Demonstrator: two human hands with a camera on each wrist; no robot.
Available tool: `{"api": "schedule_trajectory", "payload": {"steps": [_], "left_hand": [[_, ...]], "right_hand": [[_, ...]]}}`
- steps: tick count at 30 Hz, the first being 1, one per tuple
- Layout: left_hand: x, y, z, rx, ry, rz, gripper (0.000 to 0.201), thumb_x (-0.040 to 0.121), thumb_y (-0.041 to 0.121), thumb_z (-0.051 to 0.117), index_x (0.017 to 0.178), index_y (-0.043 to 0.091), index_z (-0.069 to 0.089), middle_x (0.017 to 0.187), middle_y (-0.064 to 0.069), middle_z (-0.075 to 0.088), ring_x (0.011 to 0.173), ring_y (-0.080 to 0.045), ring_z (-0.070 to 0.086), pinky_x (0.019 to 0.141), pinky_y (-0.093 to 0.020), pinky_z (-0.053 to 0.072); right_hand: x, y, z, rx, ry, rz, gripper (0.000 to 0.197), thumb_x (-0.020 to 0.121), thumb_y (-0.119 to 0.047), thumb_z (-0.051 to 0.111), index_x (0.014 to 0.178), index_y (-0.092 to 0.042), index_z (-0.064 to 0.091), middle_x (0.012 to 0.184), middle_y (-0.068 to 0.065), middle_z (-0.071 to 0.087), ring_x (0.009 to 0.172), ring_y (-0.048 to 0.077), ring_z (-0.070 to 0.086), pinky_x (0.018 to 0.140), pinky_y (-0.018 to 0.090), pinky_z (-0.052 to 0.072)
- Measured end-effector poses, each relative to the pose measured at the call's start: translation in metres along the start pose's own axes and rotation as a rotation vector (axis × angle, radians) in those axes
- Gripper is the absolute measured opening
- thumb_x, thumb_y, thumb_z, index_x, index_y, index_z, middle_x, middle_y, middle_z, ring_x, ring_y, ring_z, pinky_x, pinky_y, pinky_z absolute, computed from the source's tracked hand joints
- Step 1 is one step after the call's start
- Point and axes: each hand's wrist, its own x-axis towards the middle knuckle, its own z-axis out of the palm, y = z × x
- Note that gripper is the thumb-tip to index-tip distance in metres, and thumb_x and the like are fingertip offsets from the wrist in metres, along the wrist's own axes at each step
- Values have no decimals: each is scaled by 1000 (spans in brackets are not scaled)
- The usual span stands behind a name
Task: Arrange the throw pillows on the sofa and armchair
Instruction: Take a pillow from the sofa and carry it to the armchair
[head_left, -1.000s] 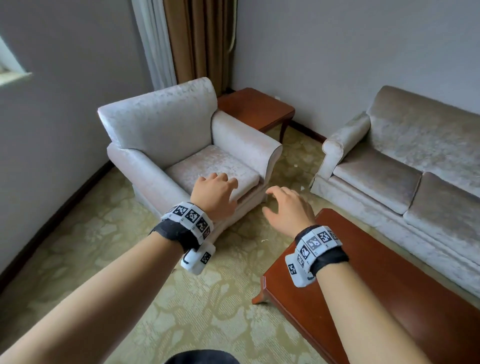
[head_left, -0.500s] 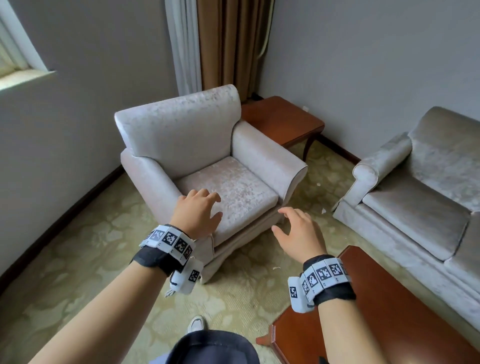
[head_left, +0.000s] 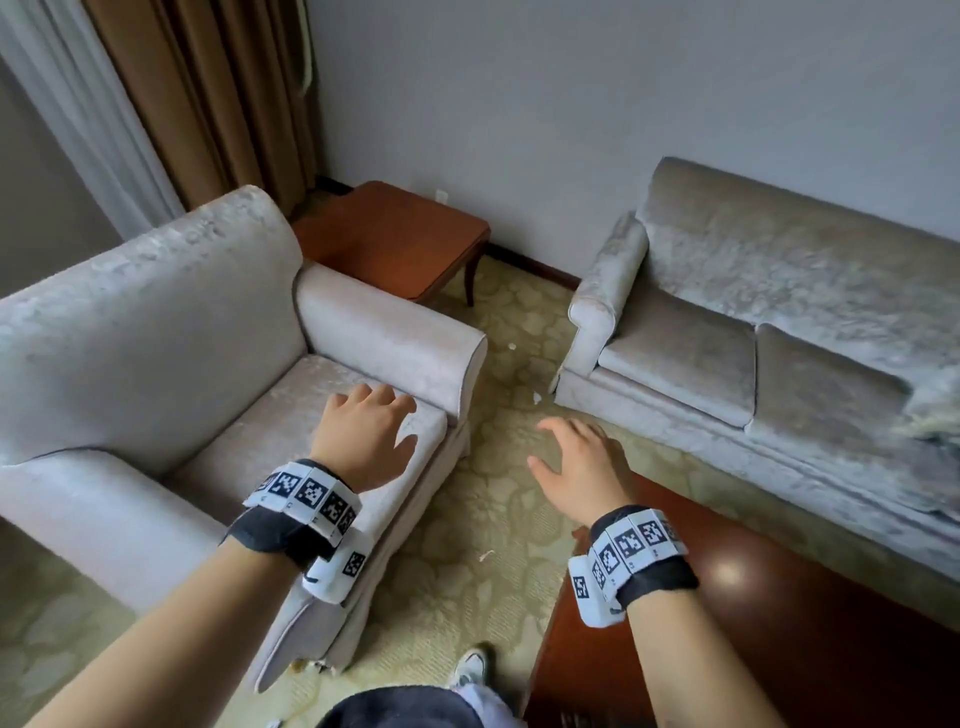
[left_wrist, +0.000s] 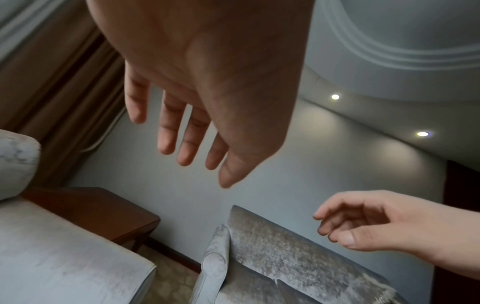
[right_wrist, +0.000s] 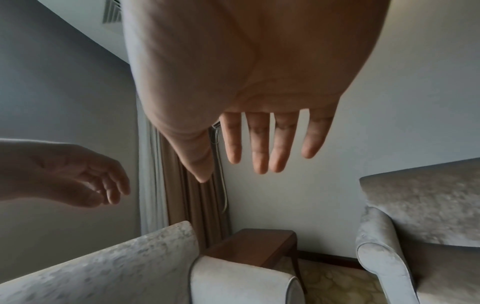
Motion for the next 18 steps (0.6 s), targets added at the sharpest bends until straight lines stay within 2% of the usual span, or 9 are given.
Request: {"api": "schedule_trajectory", "payload": {"steps": [3, 6, 10, 15, 18], "left_hand": [[51, 10, 8, 33, -8, 36, 43, 86, 52, 51, 122, 30, 56, 115, 3, 60, 107, -25, 54, 88, -42, 44], [100, 13, 11, 24, -15, 16, 43, 86, 52, 51, 124, 31, 54, 117, 3, 58, 108, -24, 54, 88, -42, 43], [165, 18, 5, 32, -34, -22, 44, 88, 51, 51, 127, 30, 54, 121, 4, 57, 111, -23, 53, 89, -41, 43], [233, 29, 3, 9, -31, -57, 43, 89, 50, 54, 127, 28, 55, 126, 3, 56, 111, -22, 53, 90, -39, 43], [268, 44, 11, -2, -66, -36, 44, 89, 50, 53, 128, 29, 54, 126, 3, 55, 112, -22, 53, 90, -39, 42]], "right_hand": [[44, 20, -3, -37, 8, 21, 41, 87, -43, 58, 126, -28, 53, 125, -2, 60, 115, 23, 53, 93, 44, 46], [98, 35, -3, -30, 27, 2, 41, 88, -44, 58, 125, -28, 54, 121, -2, 61, 112, 23, 55, 89, 41, 48], [170, 50, -8, 33, 24, -19, 41, 86, -45, 59, 123, -29, 54, 120, -2, 60, 111, 24, 54, 88, 42, 48], [233, 85, -27, 35, 1, -27, 42, 86, -46, 58, 125, -30, 52, 121, -5, 59, 108, 21, 55, 89, 42, 49], [255, 117, -38, 25, 9, 9, 42, 86, -46, 58, 124, -31, 53, 112, -6, 61, 103, 21, 57, 87, 42, 48]]}}
